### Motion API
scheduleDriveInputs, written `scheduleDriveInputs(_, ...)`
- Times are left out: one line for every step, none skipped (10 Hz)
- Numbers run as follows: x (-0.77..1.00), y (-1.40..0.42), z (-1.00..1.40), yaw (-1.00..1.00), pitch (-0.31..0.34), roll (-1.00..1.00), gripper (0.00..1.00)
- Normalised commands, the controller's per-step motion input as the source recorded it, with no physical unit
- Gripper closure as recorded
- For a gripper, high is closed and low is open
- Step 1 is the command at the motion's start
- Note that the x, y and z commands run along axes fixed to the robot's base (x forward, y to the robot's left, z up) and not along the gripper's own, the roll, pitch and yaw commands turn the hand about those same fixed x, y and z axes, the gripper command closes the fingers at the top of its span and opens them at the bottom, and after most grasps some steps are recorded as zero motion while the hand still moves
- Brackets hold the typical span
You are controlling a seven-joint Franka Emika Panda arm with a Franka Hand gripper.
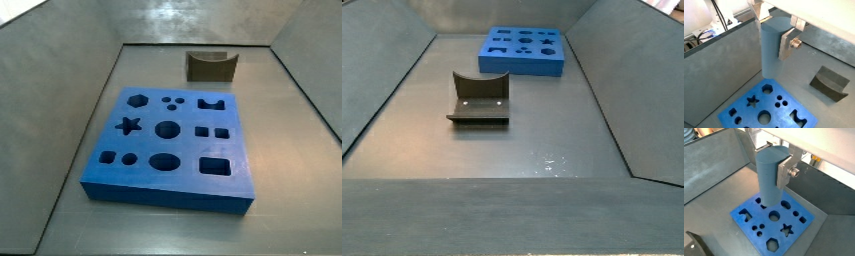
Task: Pick up the oval object. Move up. Move to above the board. Insert the oval object.
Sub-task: Insert the oval object.
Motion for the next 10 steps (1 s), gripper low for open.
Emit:
scheduleDriveInputs(0.0,-0.16,-0.27,-0.97,0.0,0.0,1.0)
scheduleDriveInputs(0.0,0.0,-0.33,-1.0,0.0,0.0,1.0)
scheduleDriveInputs(0.0,0.0,-0.34,-1.0,0.0,0.0,1.0)
scheduleDriveInputs(0.0,0.0,-0.34,-1.0,0.0,0.0,1.0)
scheduleDriveInputs(0.0,0.0,-0.34,-1.0,-0.001,0.0,1.0)
scheduleDriveInputs(0.0,0.0,-0.35,-1.0,0.0,0.0,1.0)
scheduleDriveInputs(0.0,0.0,-0.36,-1.0,0.0,0.0,1.0)
scheduleDriveInputs(0.0,0.0,-0.36,-1.0,-0.001,0.0,1.0)
scheduleDriveInputs(0.0,0.0,-0.36,-1.0,0.0,0.0,1.0)
scheduleDriveInputs(0.0,0.0,-0.36,-1.0,0.0,0.0,1.0)
